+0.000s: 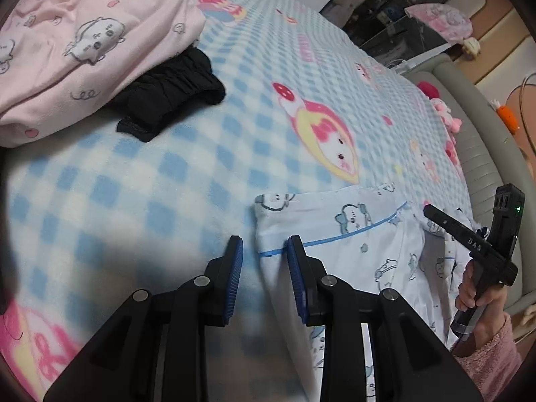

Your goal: Fold clothes

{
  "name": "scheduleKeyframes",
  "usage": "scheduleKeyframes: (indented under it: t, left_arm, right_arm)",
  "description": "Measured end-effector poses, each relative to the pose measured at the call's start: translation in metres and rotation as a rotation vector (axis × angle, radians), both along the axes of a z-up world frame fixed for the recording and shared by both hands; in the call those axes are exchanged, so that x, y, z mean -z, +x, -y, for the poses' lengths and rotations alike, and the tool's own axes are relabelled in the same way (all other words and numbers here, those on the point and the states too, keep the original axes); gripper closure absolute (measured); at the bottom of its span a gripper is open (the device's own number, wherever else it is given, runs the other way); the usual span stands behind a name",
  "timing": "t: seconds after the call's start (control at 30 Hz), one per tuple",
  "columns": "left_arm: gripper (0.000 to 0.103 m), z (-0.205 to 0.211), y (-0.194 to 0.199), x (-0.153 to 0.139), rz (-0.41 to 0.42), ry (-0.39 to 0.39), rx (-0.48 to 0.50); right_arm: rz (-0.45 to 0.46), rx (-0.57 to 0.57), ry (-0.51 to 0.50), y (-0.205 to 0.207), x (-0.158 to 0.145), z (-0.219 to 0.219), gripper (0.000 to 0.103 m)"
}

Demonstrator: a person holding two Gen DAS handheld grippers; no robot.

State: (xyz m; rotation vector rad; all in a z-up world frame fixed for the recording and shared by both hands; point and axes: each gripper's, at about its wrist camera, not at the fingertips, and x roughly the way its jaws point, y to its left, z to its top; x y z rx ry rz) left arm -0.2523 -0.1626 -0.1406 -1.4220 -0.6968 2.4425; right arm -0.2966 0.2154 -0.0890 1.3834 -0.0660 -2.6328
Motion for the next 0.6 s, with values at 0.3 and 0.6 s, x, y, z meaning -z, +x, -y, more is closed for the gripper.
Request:
scheduleKeyframes:
  t: [0.3,0.6]
  left_arm:
    - [0.07,-0.003,-0.001,0.003,0.0,0.0,0.007]
    - [0.07,0.001,0.001,0.002,-0.016,0.022,-0.009]
  right_arm:
    - [0.118,-0.035,0.034,-0.037,0.033,0.029,0.085]
    - [0.01,-0.041,-0.121,-0.018,0.008,0.014,0.096]
